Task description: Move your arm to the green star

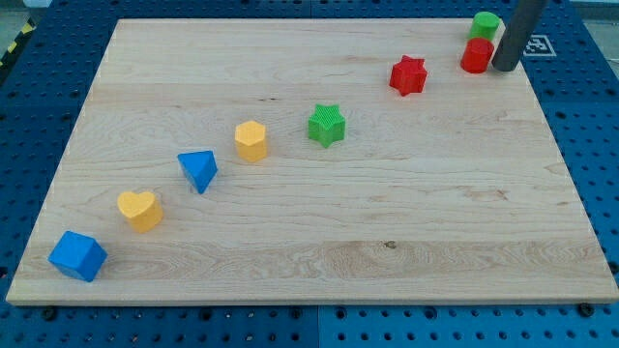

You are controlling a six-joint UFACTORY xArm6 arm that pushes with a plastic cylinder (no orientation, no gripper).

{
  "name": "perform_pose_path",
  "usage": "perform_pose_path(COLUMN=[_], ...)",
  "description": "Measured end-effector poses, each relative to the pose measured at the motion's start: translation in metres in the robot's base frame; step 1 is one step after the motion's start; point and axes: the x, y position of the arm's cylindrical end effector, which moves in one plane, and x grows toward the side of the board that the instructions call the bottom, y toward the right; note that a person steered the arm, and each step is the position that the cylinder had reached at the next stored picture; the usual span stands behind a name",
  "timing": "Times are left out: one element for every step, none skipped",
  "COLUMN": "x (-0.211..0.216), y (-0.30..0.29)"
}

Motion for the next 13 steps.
perform_pose_path(x=[-0.003, -0.007, -0.005, 0.031, 0.092, 0.143, 0.182, 0.193, 0.188, 0.175, 0.174, 0.156, 0.143], y=[-0.013, -0.031, -0.033, -0.024, -0.029, -0.072, -0.141, -0.223, -0.288, -0.306, -0.305, -0.305, -0.305])
